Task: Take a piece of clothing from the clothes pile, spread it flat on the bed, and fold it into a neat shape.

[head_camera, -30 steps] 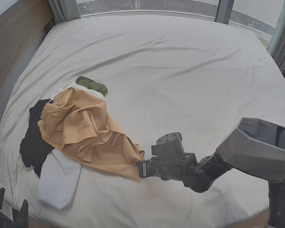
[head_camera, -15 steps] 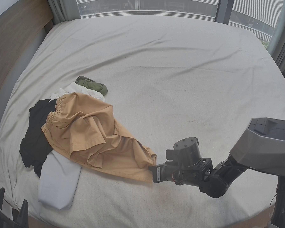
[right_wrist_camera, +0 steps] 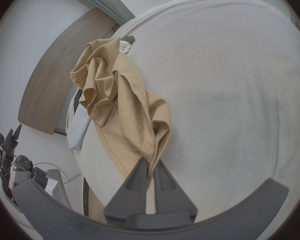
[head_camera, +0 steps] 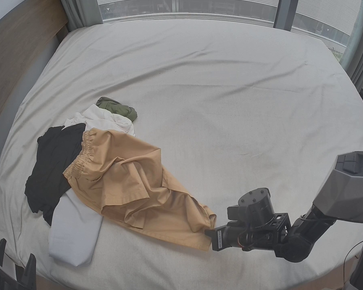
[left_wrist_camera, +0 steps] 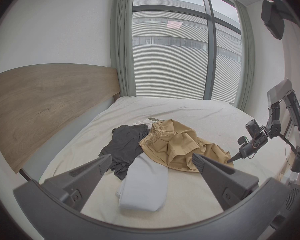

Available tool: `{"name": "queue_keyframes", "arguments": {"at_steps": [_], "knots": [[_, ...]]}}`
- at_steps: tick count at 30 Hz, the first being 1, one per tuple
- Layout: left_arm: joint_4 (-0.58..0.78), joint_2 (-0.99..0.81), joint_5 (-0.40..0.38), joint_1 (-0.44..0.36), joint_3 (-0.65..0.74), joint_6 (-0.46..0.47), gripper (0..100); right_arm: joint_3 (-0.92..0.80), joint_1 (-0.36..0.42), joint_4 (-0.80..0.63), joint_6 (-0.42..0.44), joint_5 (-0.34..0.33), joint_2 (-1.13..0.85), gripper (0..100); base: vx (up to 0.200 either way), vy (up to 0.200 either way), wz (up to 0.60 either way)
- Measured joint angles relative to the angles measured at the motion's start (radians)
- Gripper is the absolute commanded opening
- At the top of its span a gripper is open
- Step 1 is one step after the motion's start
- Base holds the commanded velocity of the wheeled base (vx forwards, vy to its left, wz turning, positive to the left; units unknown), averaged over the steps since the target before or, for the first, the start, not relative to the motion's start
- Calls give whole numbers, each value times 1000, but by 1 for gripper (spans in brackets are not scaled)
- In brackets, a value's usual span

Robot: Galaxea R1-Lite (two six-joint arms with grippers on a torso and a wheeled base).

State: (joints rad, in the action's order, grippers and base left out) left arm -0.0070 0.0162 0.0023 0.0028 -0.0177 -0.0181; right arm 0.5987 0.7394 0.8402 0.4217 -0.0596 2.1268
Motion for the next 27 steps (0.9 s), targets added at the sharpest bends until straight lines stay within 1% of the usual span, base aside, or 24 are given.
{"name": "queue_keyframes", "arguments": {"at_steps": [7, 13, 22, 27], "knots": [[0, 0, 0, 0, 0, 1, 100, -103, 3, 13, 1, -18, -45, 0, 0, 0, 0], [1, 0, 0, 0, 0, 1, 100, -205, 4, 113, -4, -22, -70, 0, 0, 0, 0], [0, 0, 0, 0, 0, 0, 100, -320, -8, 159, -13, -23, -81, 0, 0, 0, 0], [1, 0, 0, 0, 0, 0, 100, -391, -17, 244, -14, -23, -82, 0, 0, 0, 0]]}}
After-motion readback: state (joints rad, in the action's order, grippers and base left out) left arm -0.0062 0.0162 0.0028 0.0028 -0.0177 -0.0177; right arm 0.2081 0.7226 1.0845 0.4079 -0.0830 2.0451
